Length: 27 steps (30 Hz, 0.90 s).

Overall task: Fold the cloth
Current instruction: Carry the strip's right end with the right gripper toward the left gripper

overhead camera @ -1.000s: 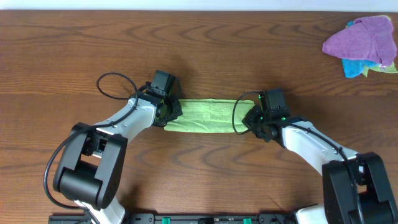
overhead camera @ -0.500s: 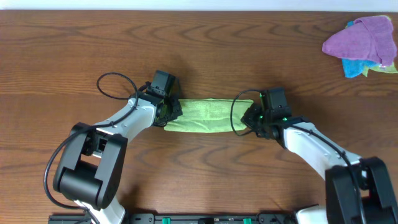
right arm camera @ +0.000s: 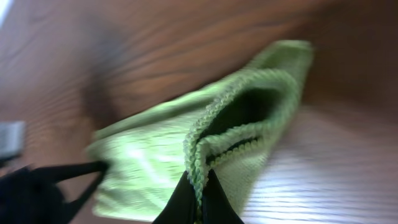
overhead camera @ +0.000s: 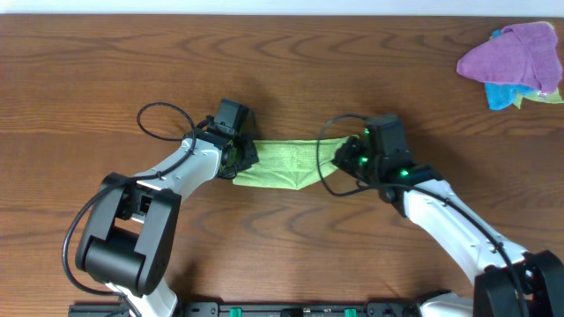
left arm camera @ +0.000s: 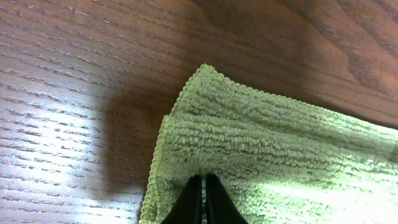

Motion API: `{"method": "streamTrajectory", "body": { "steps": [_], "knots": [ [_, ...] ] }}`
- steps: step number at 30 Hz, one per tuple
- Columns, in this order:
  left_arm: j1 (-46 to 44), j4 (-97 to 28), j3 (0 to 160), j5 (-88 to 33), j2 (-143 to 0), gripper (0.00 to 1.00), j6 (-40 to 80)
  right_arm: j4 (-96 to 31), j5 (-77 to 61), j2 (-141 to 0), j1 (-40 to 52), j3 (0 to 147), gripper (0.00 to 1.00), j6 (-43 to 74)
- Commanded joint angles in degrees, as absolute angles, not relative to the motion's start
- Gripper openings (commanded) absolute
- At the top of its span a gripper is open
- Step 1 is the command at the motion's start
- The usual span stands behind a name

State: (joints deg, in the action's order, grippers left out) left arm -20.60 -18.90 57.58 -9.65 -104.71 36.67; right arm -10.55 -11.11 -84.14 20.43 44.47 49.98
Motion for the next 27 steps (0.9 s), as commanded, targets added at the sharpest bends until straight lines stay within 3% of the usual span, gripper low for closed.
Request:
{"method": "streamTrajectory", "body": {
  "steps": [1, 27],
  "knots": [
    [-20.9, -19.6, 57.4, -9.1, -107.3, 0.06, 37.3, -9.8, -11.6, -83.5, 23.5, 47.6, 0.01, 49.2],
    [-20.9, -21.1, 57.6, -12.4, -104.4, 0.06, 34.2, -5.5, -6.9, -87.0, 34.4, 50.2, 0.01, 51.9]
  ]
}}
